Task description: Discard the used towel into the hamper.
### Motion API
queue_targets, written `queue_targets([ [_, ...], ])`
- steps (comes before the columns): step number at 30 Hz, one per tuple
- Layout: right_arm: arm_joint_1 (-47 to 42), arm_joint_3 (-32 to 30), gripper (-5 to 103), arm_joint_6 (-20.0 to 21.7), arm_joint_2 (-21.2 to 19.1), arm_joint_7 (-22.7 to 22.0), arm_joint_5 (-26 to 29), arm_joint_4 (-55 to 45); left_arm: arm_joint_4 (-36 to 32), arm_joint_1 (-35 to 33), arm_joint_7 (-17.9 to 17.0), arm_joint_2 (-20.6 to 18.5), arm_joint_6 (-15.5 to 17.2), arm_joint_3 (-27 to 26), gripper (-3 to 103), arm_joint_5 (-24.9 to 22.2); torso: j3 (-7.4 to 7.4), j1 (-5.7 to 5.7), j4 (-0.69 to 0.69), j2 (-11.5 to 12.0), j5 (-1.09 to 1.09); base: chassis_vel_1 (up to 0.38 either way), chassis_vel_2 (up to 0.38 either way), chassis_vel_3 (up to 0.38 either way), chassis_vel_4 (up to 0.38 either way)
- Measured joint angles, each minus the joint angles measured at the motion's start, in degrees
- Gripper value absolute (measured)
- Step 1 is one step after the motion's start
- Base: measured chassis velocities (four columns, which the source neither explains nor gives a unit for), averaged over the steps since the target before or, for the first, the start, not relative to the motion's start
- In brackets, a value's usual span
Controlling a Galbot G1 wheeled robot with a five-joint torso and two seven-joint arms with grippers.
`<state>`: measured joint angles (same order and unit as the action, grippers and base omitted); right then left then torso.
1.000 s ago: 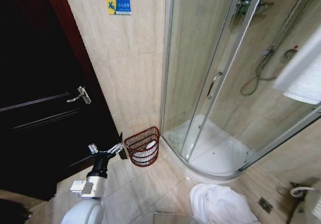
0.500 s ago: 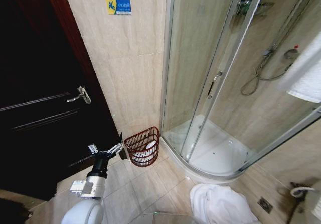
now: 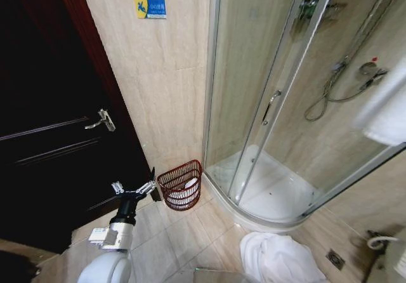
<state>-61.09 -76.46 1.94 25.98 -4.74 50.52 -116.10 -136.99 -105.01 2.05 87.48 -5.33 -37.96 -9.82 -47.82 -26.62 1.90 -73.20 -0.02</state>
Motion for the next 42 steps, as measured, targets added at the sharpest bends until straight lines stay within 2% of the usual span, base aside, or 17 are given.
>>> queue_targets([
  [2, -5.1, -4.0, 7, -0.7, 3.7, 0.8, -0.3, -1.6, 0.0, 0.0, 0.0, 0.0, 0.0, 0.0, 100, 0.0, 0.0, 0.0, 0.0, 0.0, 0.01, 0.0, 0.0, 0.0, 0.0],
  [3, -5.1, -4.0, 7, -0.7, 3.7, 0.8, -0.3, -1.6, 0.0, 0.0, 0.0, 0.0, 0.0, 0.0, 100, 0.0, 0.0, 0.0, 0.0, 0.0, 0.01, 0.0, 0.0, 0.0, 0.0],
  [6, -12.7, -8.7, 7, -2.6, 8.6, 2.1, -0.6, -3.1, 0.0, 0.0, 0.0, 0.0, 0.0, 0.0, 100, 0.0, 0.0, 0.0, 0.01, 0.0, 0.03, 0.0, 0.0, 0.0, 0.0],
  [7, -12.7, -8.7, 7, -2.6, 8.6, 2.1, -0.6, -3.1, 0.0, 0.0, 0.0, 0.0, 0.0, 0.0, 100, 0.0, 0.0, 0.0, 0.01, 0.0, 0.03, 0.0, 0.0, 0.0, 0.0],
  [9, -16.8, -11.1, 7, -4.0, 12.2, 2.9, -0.8, -4.7, 0.0, 0.0, 0.0, 0.0, 0.0, 0.0, 100, 0.0, 0.0, 0.0, 0.0, 0.0, 0.04, 0.0, 0.0, 0.0, 0.0],
  [10, -16.8, -11.1, 7, -4.0, 12.2, 2.9, -0.8, -4.7, 0.0, 0.0, 0.0, 0.0, 0.0, 0.0, 100, 0.0, 0.0, 0.0, 0.0, 0.0, 0.04, 0.0, 0.0, 0.0, 0.0],
  [13, -20.7, -12.4, 7, -5.8, 18.1, 3.8, -1.7, -8.1, 0.0, 0.0, 0.0, 0.0, 0.0, 0.0, 100, 0.0, 0.0, 0.01, 0.0, 0.0, 0.02, 0.0, 0.0, 0.0, 0.0],
  [14, -20.7, -12.4, 7, -5.8, 18.1, 3.8, -1.7, -8.1, 0.0, 0.0, 0.0, 0.0, 0.0, 0.0, 100, 0.0, 0.0, 0.01, 0.0, 0.0, 0.02, 0.0, 0.0, 0.0, 0.0],
  [15, -21.6, -12.4, 7, -6.1, 19.9, 3.8, -1.9, -9.3, 0.0, 0.0, 0.0, 0.0, 0.0, 0.0, 100, 0.0, 0.0, 0.0, 0.01, 0.0, 0.01, 0.0, 0.0, 0.0, 0.0],
  [17, -23.3, -11.8, 7, -7.1, 23.9, 4.2, -2.8, -12.2, 0.0, 0.0, 0.0, 0.0, 0.0, 0.0, 100, 0.0, 0.0, 0.0, 0.01, 0.0, -0.01, 0.0, 0.0, 0.0, 0.0],
  [18, -23.3, -11.8, 7, -7.1, 23.9, 4.2, -2.8, -12.2, 0.0, 0.0, 0.0, 0.0, 0.0, 0.0, 100, 0.0, 0.0, 0.0, 0.01, 0.0, -0.01, 0.0, 0.0, 0.0, 0.0],
  [21, -26.0, -10.0, 7, -10.8, 29.2, 6.0, -7.0, -14.9, 0.0, 0.0, 0.0, 0.0, 0.0, 0.0, 100, 0.0, 0.0, 0.01, 0.0, 0.0, 0.03, 0.0, 0.0, 0.0, 0.0],
  [27, -27.6, -7.7, 7, -14.0, 34.1, 6.5, -10.0, -17.6, 0.0, 0.0, 0.0, 0.0, 0.0, 0.0, 100, 0.0, 0.0, 0.0, 0.0, 0.0, -0.01, 0.0, 0.0, 0.0, 0.0],
  [30, -28.6, -4.3, 7, -17.4, 39.1, 7.1, -13.4, -19.4, 0.0, 0.0, 0.0, 0.0, 0.0, 0.0, 100, 0.0, 0.0, 0.0, 0.0, 0.0, 0.01, 0.0, 0.0, 0.0, 0.0],
  [31, -28.6, -4.3, 7, -17.4, 39.1, 7.1, -13.4, -19.4, 0.0, 0.0, 0.0, 0.0, 0.0, 0.0, 100, 0.0, 0.0, 0.0, 0.0, 0.0, 0.01, 0.0, 0.0, 0.0, 0.0],
  [35, -29.3, -0.3, 7, -19.2, 43.6, 7.6, -16.5, -21.2, 0.0, 0.0, 0.0, 0.0, 0.0, 0.0, 100, 0.0, 0.0, 0.0, 0.0, 0.0, 0.03, 0.0, 0.0, 0.0, 0.0],
  [42, -29.4, 4.6, 7, -19.8, 47.7, 8.4, -20.9, -21.7, 0.0, 0.0, 0.0, 0.0, 0.0, 0.0, 100, 0.0, 0.0, 0.0, 0.01, 0.0, -0.02, 0.0, 0.0, 0.0, 0.0],
])
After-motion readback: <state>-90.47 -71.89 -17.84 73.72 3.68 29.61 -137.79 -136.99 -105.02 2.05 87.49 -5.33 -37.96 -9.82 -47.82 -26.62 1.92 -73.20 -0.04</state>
